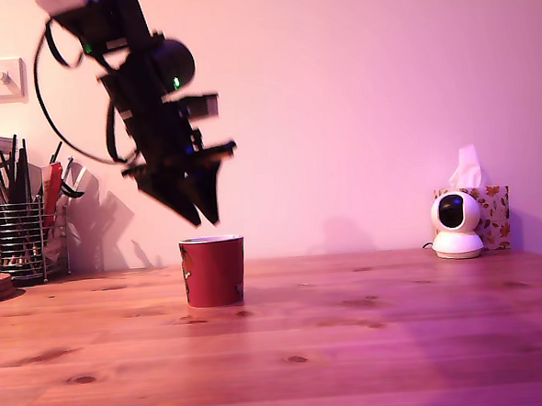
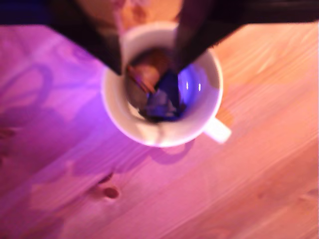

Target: Pick up the coffee capsules on the table and drop them inside the coffee cup

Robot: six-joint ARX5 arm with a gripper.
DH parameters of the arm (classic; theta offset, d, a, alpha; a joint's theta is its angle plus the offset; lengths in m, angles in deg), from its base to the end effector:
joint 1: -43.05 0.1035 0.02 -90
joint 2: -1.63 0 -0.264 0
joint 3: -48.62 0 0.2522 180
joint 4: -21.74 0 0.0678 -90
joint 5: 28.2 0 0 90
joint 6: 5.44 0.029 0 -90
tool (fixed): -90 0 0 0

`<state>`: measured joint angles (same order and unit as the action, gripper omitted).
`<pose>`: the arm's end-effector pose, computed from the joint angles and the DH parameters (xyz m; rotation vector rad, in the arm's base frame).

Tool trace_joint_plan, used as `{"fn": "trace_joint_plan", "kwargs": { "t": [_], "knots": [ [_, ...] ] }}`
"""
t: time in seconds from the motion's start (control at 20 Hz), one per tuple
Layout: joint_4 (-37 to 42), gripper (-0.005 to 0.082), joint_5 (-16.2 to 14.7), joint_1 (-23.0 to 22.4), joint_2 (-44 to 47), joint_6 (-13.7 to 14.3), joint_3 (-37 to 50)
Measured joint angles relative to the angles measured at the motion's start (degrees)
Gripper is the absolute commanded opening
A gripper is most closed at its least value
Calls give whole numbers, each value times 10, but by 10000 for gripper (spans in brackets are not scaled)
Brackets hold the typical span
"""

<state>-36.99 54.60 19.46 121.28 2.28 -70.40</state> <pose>0.4128 -0.1842 0.2471 0.2689 1.0042 -0.5580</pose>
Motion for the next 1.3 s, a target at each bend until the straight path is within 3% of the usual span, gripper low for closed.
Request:
{"fn": "trace_joint_plan", "kwargs": {
  "t": [0.45,0.85,1.3],
  "knots": [
    [8,-19,-63,2,-48,0,5],
    [157,-19,-73,2,-193,-3,200],
    [284,-19,-73,6,-351,-28,366]
  ]
}}
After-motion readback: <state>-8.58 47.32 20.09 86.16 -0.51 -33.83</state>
